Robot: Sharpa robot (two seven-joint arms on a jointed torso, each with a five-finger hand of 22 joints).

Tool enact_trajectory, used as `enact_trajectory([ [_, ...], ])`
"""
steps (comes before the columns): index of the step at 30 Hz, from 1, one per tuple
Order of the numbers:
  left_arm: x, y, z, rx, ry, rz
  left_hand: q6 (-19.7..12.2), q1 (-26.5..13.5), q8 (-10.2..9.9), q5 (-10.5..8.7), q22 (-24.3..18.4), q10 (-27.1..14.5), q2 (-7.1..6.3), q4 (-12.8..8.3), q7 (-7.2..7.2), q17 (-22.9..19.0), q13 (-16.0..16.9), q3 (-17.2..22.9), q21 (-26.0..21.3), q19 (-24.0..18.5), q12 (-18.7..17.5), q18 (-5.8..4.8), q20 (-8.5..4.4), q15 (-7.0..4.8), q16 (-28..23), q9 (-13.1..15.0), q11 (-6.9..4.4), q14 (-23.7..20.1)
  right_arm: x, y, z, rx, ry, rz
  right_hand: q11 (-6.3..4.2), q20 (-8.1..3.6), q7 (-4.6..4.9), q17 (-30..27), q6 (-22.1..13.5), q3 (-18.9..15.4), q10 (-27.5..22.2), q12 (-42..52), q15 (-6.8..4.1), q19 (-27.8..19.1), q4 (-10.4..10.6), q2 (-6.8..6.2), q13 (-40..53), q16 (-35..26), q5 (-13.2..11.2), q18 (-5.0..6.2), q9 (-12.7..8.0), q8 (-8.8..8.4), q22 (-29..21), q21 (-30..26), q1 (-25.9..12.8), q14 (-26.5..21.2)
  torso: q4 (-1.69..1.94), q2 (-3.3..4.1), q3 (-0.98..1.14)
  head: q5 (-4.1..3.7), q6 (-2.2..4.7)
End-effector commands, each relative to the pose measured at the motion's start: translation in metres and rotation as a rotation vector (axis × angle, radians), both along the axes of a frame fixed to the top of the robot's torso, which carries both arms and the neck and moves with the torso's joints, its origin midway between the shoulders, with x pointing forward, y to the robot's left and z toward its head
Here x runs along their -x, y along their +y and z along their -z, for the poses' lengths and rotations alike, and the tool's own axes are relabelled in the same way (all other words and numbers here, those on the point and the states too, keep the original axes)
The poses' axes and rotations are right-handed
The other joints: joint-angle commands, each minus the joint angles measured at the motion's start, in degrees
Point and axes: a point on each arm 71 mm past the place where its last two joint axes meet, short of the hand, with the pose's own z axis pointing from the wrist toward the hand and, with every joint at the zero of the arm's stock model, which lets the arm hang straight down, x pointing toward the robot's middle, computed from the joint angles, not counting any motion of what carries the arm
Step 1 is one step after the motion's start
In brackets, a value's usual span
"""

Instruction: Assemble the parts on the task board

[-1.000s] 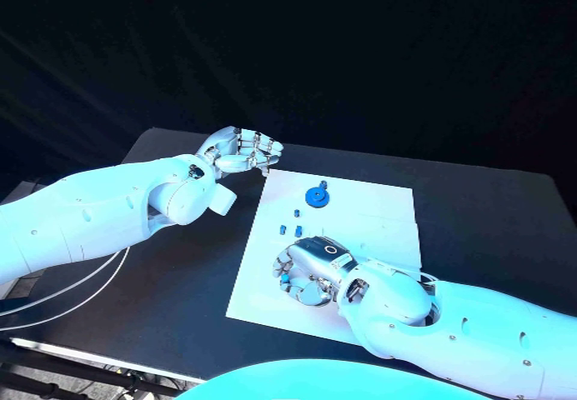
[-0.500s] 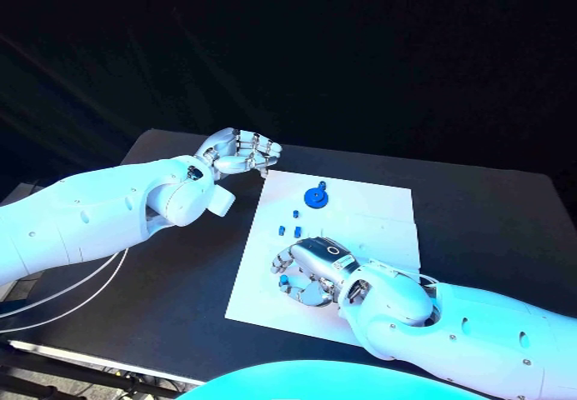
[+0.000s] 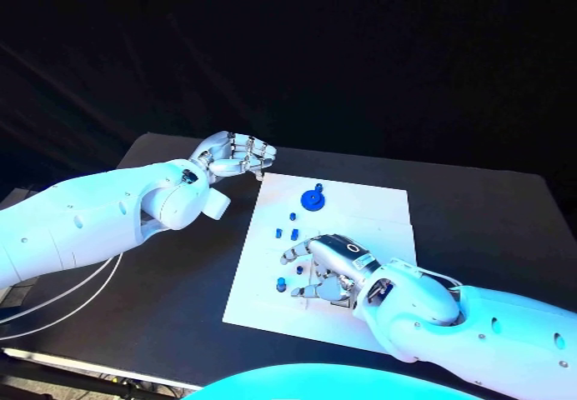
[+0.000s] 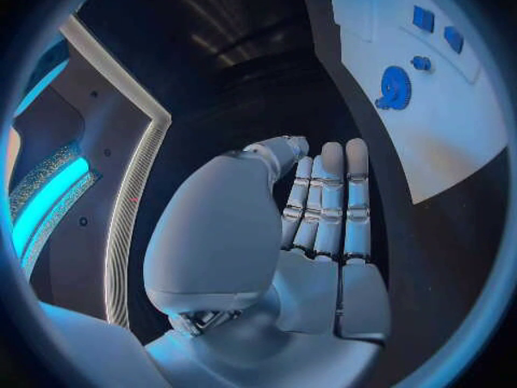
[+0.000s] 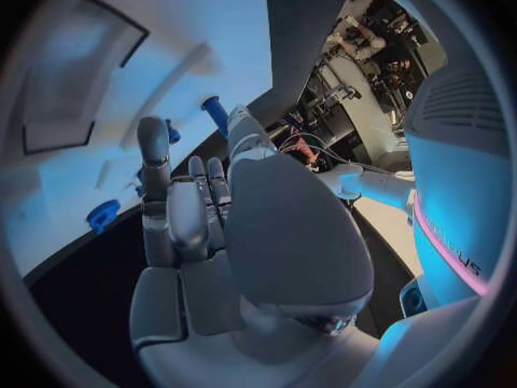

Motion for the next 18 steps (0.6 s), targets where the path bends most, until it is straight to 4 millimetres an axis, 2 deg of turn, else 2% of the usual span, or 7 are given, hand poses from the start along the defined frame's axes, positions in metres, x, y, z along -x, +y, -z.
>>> enact_trajectory([
  [1, 0.0, 0.0, -0.001, 0.014, -0.002, 0.016, -0.4, -1.0, 0.4, -0.02, -0.4, -0.4, -0.11, 0.4, 0.54, 0.1, -0.1, -0.5, -0.6, 0.1, 0.4, 0.85, 0.39, 0.39, 0.0, -0.1, 0.02, -0.1, -0.007, -0.018, -0.012, -0.115, 0.076, 0.037, -0.65, -0.28, 0.72, 1.0, -0.9, -0.3, 1.4, 1.9, -0.38, 0.8, 0.0, 0.96, 0.3, 0.5, -0.4, 0.86, -0.2, -0.67, 0.1, 0.6, -0.1, 0.3, -0.11, -0.13, -0.1, -1.4, 0.22],
  [6, 0.002, 0.001, -0.001, 0.027, 0.008, 0.007, -0.4, -1.3, 0.4, -0.01, -0.6, -0.4, -0.06, 0.5, 0.52, 0.1, -0.1, -0.6, -0.9, 0.2, 0.5, 0.87, 0.42, 0.4, 0.1, -0.2, 0.0, -0.1, -0.027, -0.073, -0.029, -0.214, 0.221, 0.235, -1.89, -1.19, 2.19, 5.3, -1.7, 0.4, 9.8, 10.6, -1.37, 2.8, -0.2, 3.52, 2.7, 3.2, 0.6, 0.33, -0.2, -0.84, 1.5, 4.1, -2.7, 1.9, -0.38, -0.32, -0.16, -4.01, 1.39],
  [8, 0.002, 0.001, -0.001, 0.03, 0.009, 0.007, -0.4, -1.3, 0.4, -0.01, -0.6, -0.4, -0.06, 0.5, 0.52, 0.1, -0.1, -0.6, -0.9, 0.2, 0.5, 0.87, 0.42, 0.4, 0.1, -0.2, 0.0, -0.1, -0.03, -0.086, -0.032, -0.223, 0.258, 0.281, -2.88, -1.65, 1.61, 7.6, 0.0, 0.7, 15.0, 14.9, -2.1, 4.2, -0.3, 3.9, 4.7, 4.7, 0.7, -0.15, 0.2, 0.3, 3.4, 8.4, -2.8, 2.7, -0.48, -0.42, -0.24, -4.74, 1.51],
  [10, 0.003, 0.001, -0.001, 0.036, 0.011, 0.006, -0.6, -1.3, 0.4, 0.0, -0.7, -0.4, -0.03, 0.6, 0.52, 0.1, -0.1, -0.6, -1.0, 0.3, 0.5, 0.89, 0.42, 0.38, 0.2, -0.3, -0.02, -0.1, -0.033, -0.109, -0.035, -0.204, 0.317, 0.345, -4.15, -2.57, 0.96, 8.7, 1.9, 0.3, 19.9, 22.6, -3.07, 5.9, -0.3, 3.52, 9.2, 5.4, 0.7, -0.85, 0.9, 2.16, 5.9, 14.0, -3.2, 3.3, -0.68, -0.63, -0.25, -6.78, 1.49],
  [11, 0.003, 0.001, -0.001, 0.039, 0.012, 0.005, -0.7, -1.4, 0.3, 0.0, -0.8, -0.4, -0.04, 0.6, 0.53, 0.1, -0.1, -0.7, -1.1, 0.3, 0.6, 0.89, 0.43, 0.38, 0.2, -0.3, -0.02, -0.1, -0.034, -0.117, -0.036, -0.185, 0.336, 0.362, -5.77, -4.09, -1.05, 9.9, 3.3, -0.1, 21.3, 43.9, -4.56, 6.7, -1.3, 3.96, 31.5, 6.2, 0.8, -1.23, 2.4, 5.29, 7.4, 16.3, -4.8, 3.7, -0.72, -0.69, -0.24, -7.54, 1.52],
  [14, 0.004, 0.001, -0.001, 0.051, 0.019, 0.004, -0.9, -1.4, 0.2, 0.0, -0.9, -0.4, -0.07, 0.6, 0.54, 0.2, -0.2, -0.7, -1.2, 0.4, 0.6, 0.89, 0.43, 0.37, 0.3, -0.4, -0.02, -0.1, -0.032, -0.139, -0.036, -0.127, 0.366, 0.392, -5.24, -3.77, -0.54, 12.5, 3.3, -0.7, 25.0, 56.8, -4.15, 7.2, -0.3, 4.26, 50.0, 7.7, -1.1, -1.74, 3.8, 7.93, 9.0, 19.3, -5.6, 4.3, -0.79, -0.88, -0.23, -9.77, 1.57],
  [18, 0.007, 0.0, -0.001, 0.065, 0.028, 0.004, -1.0, -1.5, 0.2, -0.01, -1.0, -0.4, -0.08, 0.6, 0.55, 0.2, -0.2, -0.8, -1.3, 0.5, 0.7, 0.89, 0.43, 0.37, 0.3, -0.4, -0.02, -0.1, -0.028, -0.163, -0.035, -0.043, 0.376, 0.419, -5.3, -3.78, -0.72, 14.6, 2.6, -1.8, 25.6, 60.4, -4.19, 7.9, -0.1, 4.61, 55.7, 8.9, -1.2, -2.17, 4.7, 10.01, 10.8, 22.4, -7.0, 4.8, -0.95, -1.05, -0.23, -11.76, 1.31],
])
